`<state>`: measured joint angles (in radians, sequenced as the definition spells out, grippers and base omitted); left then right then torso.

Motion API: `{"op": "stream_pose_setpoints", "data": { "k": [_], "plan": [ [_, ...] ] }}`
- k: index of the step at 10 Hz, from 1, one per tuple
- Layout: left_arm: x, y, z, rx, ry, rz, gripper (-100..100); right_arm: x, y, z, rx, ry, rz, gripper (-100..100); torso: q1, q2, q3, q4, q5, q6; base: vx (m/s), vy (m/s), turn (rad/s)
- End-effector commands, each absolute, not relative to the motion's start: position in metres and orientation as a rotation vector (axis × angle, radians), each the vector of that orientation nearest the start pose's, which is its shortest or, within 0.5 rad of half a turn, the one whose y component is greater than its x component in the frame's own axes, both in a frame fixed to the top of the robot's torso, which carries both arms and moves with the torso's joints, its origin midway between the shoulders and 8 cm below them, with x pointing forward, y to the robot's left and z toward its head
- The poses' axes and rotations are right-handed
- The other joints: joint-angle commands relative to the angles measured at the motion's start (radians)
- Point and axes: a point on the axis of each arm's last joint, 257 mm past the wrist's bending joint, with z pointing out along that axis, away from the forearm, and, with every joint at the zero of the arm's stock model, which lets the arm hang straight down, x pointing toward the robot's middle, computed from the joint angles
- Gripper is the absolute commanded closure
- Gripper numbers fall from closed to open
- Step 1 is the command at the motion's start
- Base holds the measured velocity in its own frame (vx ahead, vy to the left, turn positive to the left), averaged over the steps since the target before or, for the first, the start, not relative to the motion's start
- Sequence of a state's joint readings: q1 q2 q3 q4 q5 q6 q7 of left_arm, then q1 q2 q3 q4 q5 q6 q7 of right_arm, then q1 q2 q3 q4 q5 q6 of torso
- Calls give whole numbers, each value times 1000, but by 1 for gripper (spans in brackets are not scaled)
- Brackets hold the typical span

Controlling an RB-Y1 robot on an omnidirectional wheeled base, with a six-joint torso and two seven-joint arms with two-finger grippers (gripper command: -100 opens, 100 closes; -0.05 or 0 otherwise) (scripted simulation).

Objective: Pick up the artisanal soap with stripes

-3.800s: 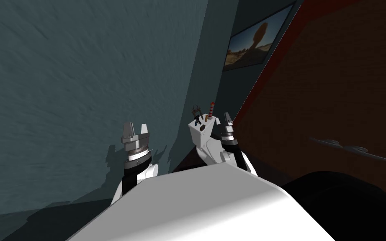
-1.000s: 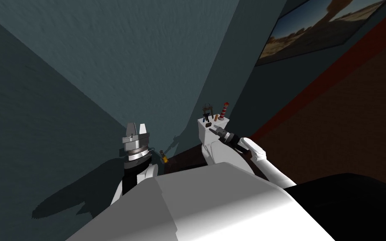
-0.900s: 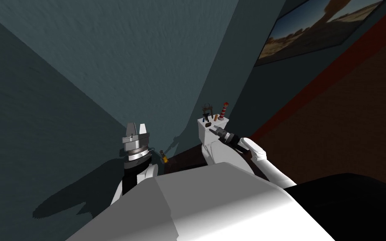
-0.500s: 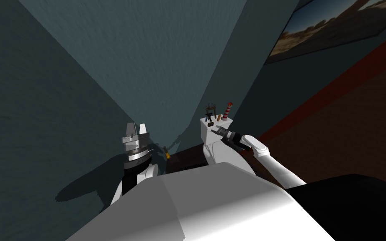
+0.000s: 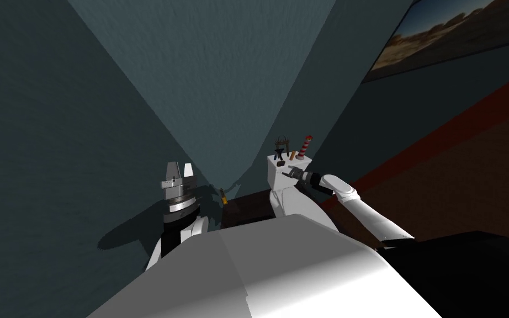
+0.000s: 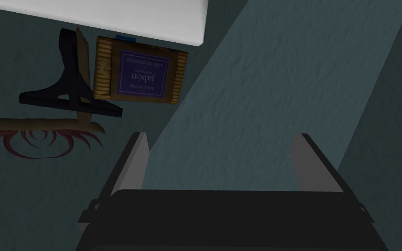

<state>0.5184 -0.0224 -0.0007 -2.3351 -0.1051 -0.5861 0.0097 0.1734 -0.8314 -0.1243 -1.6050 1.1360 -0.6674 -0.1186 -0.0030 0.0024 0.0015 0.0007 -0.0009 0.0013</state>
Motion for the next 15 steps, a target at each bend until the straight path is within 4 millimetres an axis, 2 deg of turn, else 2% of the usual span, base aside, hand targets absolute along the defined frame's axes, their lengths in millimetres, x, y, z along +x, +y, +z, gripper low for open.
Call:
{"op": "stream_pose_setpoints", "data": {
  "k": [1, 2, 3, 4, 5, 6, 7, 8, 9, 10, 12, 13, 14, 15],
  "plan": [
    [318, 263, 57, -509, 570, -1266, 0, 454, -366, -216, -657, 1770, 201, -100, 0, 0, 0, 0, 0, 0, -38, -9, 2],
    [318, 263, 57, -509, 570, -1266, 0, 461, -387, -216, -717, 1793, 123, -100, 1, -1, -1, 0, 0, 0, -53, 5, 239],
    [318, 263, 57, -509, 570, -1266, 0, 459, -395, -225, -725, 1815, 99, -100, 1, -1, -1, 0, 0, -1, -56, 1, 182],
    [318, 263, 57, -509, 570, -1266, 0, 466, -413, -220, -787, 1825, 24, -100, 1, -1, -1, 0, 0, 0, -71, -2, 267],
    [318, 263, 57, -509, 570, -1266, 0, 463, -425, -231, -787, 1856, -3, -100, 1, -1, 0, 0, 1, -1, -62, -11, 113],
    [318, 263, 57, -509, 570, -1266, 0, 469, -446, -227, -829, 1871, -72, -100, 1, -1, 0, 0, 0, 0, -82, 3, 234],
    [318, 263, 57, -509, 570, -1266, 0, 467, -455, -234, -840, 1893, -99, -100, 1, 0, 0, 0, 0, -1, -71, 5, 133],
    [318, 263, 57, -509, 570, -1266, 0, 470, -482, -233, -867, 1921, -172, -100, 1, 0, 0, 0, 0, 0, -76, 25, 253],
    [318, 263, 57, -509, 570, -1266, 0, 469, -486, -235, -889, 1928, -195, -100, 2, 0, 0, 0, 1, -1, -58, 13, 127],
    [318, 263, 57, -509, 570, -1266, 0, 472, -511, -231, -917, 1950, -268, -100, 2, 0, 0, 0, 0, 0, -65, 16, 234],
    [318, 263, 57, -509, 570, -1266, 0, 469, -517, -236, -941, 1964, -299, -100, 2, -1, 0, 0, 0, 1, -38, 10, 48],
    [318, 263, 57, -509, 571, -1266, 0, 470, -544, -232, -971, 1989, -377, -100, 1, -2, -1, 0, 0, 1, -43, 22, 248],
    [318, 263, 57, -509, 570, -1266, 0, 469, -547, -234, -982, 1996, -391, -100, 2, -2, -1, 0, 1, -1, -44, 16, 149],
    [318, 263, 57, -509, 571, -1266, 0, 472, -568, -226, -1020, 2005, -466, -100, 2, -2, -1, 0, 0, 0, -64, 34, 221]
  ]
}}
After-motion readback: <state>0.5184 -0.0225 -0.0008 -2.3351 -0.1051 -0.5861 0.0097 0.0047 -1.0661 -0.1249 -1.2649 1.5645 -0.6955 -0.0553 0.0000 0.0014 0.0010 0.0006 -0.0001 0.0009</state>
